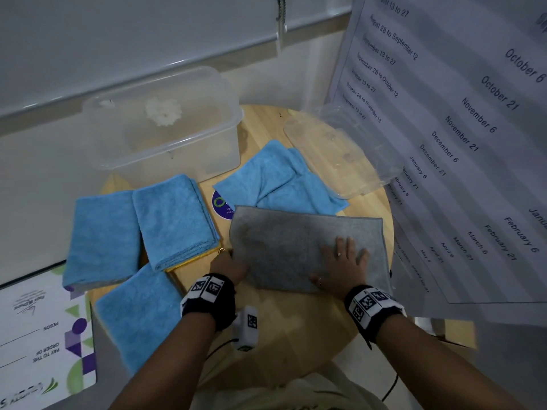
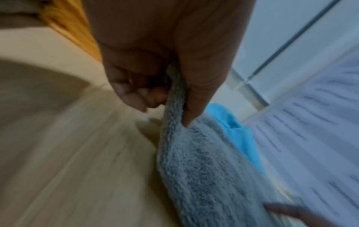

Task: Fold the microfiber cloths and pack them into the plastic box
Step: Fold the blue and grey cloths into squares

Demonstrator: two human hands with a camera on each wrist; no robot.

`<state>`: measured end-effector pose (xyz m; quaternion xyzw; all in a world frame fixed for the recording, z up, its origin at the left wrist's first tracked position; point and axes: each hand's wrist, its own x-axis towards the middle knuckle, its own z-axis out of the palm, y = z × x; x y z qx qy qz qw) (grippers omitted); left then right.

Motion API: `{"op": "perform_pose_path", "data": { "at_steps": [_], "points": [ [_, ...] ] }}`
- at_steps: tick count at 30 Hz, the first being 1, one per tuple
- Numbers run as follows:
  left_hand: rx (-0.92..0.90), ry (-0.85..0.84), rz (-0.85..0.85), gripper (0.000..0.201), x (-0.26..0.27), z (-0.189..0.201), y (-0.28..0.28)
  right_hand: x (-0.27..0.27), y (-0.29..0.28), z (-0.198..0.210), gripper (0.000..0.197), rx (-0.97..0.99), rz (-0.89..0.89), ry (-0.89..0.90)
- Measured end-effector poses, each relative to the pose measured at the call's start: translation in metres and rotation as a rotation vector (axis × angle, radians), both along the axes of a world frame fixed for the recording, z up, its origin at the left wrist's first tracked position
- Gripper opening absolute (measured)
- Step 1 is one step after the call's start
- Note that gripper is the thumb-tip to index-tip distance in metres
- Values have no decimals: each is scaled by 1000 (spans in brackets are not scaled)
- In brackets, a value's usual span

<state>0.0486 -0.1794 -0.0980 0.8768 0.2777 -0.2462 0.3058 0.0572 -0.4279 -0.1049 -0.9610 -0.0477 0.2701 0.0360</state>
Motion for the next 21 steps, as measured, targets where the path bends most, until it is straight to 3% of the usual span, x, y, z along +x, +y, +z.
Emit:
{"op": "perform_pose_path", "data": {
  "at_steps": [2,4,5,7,9,12,16,21],
  "points": [
    [-59,-153,-22,28,0,12,-9,8,10,8,64,125,-25,-157],
    [-151,-256,-88,32,-3,23,-22,22,22,11,39,428,-178,-172],
    [-220,-300,-133,40,-4,27,-29,30,27,13,33,633,-350,-79],
    [-326,-369,-252,53,-9,33,-45,42,38,18,39,1037,-764,220],
    [-383,-363,-365,56,-11,29,-62,51,39,21,46,1224,-966,419],
    [-394,-339,-518,48,-15,24,-89,58,35,22,40,1149,-902,421],
    [-334,-275,-625,40,-20,8,-114,63,25,2,36,710,-585,223],
    [-149,-172,-757,33,-15,6,-127,68,17,-8,42,523,-499,194]
  ]
}}
